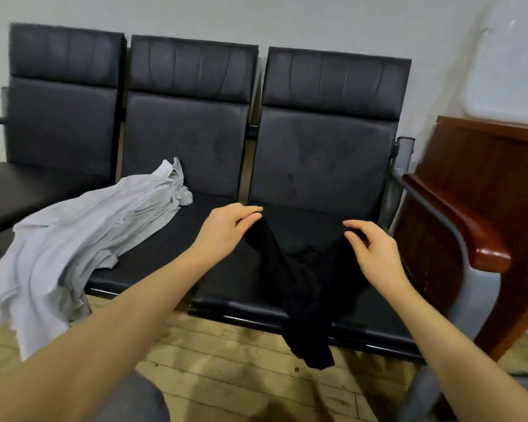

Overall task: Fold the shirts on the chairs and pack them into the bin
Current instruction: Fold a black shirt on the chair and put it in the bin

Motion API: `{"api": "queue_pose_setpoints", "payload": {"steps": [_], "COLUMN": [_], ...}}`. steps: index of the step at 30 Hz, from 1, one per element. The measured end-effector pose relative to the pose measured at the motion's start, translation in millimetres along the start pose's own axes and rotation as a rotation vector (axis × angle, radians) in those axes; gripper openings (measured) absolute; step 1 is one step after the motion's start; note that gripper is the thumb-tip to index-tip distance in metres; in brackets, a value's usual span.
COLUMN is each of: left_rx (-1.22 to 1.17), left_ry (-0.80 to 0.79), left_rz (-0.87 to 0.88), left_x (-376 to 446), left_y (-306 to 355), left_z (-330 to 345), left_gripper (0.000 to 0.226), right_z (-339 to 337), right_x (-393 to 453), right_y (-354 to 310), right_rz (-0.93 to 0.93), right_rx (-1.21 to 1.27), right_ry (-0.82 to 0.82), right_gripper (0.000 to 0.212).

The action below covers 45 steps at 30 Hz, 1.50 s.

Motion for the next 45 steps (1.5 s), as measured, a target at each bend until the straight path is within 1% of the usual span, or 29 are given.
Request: {"api": "queue_pose_setpoints", "payload": {"steps": [2,6,11,16,18,21,22,24,26,28,31,33,36,37,39,41,43,45], "left_rx": [0.009,0.084,0.193,0.195,0.209,0.27,0.286,0.305,0.259,0.07,-0.182,-0.289,-0.339,-0.314,-0.191,0.072,0.399,0.621], "left_ry": [-0.01,0.012,0.131,0.243,0.256,0.262,0.264,0.259,0.243,0.218,0.276,0.276,0.19,0.147,0.035,-0.084,-0.211,-0.3], "left_rz": [0.034,0.132,0.264,0.321,0.354,0.415,0.42,0.389,0.344,0.246,0.118,0.061,-0.031,-0.032,0.027,0.102,0.184,0.258], "left_x": [20.3,50.2,84.8,117.0,127.8,140.1,144.4,153.5,164.3,169.7,173.2,172.1,167.5,166.0,163.5,161.3,156.9,150.6], "left_y": [12.6,36.0,67.9,92.5,101.5,115.4,118.1,120.4,120.7,120.4,115.6,112.5,107.7,105.2,98.5,89.8,80.9,74.4], "left_z": [-4.6,-13.2,-35.7,-59.0,-65.3,-71.8,-73.7,-76.1,-75.4,-76.8,-79.1,-76.8,-65.4,-61.0,-53.0,-46.3,-38.8,-33.3], "left_gripper": [0.025,0.025,0.022,0.023,0.031,0.051,0.052,0.04,0.031,0.031,0.029,0.029,0.033,0.031,0.024,0.02,0.027,0.032], "right_z": [-13.4,-37.6,-71.8,-107.1,-119.2,-132.5,-135.0,-138.9,-142.6,-147.0,-152.5,-152.1,-143.5,-139.5,-132.3,-125.6,-118.4,-111.3], "right_x": [14.0,38.9,68.5,99.7,111.4,127.7,132.4,140.3,145.7,150.0,153.0,152.4,148.5,145.6,141.2,139.3,136.7,131.9], "right_y": [-8.0,-27.7,-52.3,-76.5,-85.9,-95.1,-96.2,-97.2,-98.7,-98.9,-95.4,-90.1,-74.8,-70.3,-60.2,-47.2,-32.1,-16.4], "right_rz": [0.017,0.015,-0.057,-0.081,-0.092,-0.081,-0.072,-0.061,-0.049,-0.033,0.012,0.034,0.107,0.129,0.14,0.147,0.179,0.255], "right_rx": [-0.025,-0.089,-0.142,-0.108,-0.083,-0.03,-0.008,0.028,0.02,0.007,0.014,0.017,0.064,0.085,0.065,-0.011,-0.045,-0.078], "right_ry": [0.051,0.087,0.179,0.28,0.305,0.33,0.332,0.337,0.339,0.348,0.376,0.383,0.351,0.336,0.304,0.255,0.194,0.145], "right_gripper": [0.022,0.018,0.015,0.015,0.014,0.013,0.013,0.013,0.013,0.013,0.016,0.015,0.013,0.014,0.018,0.023,0.024,0.02]}}
Point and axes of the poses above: each hand's wrist, its own x-axis towards the middle knuckle, its own z-axis out of the palm, y = z × x, the point moved 4 cm from there along x, towards the middle knuckle, and after that the axes turned 1 degree about y, right-handed, at the moved point
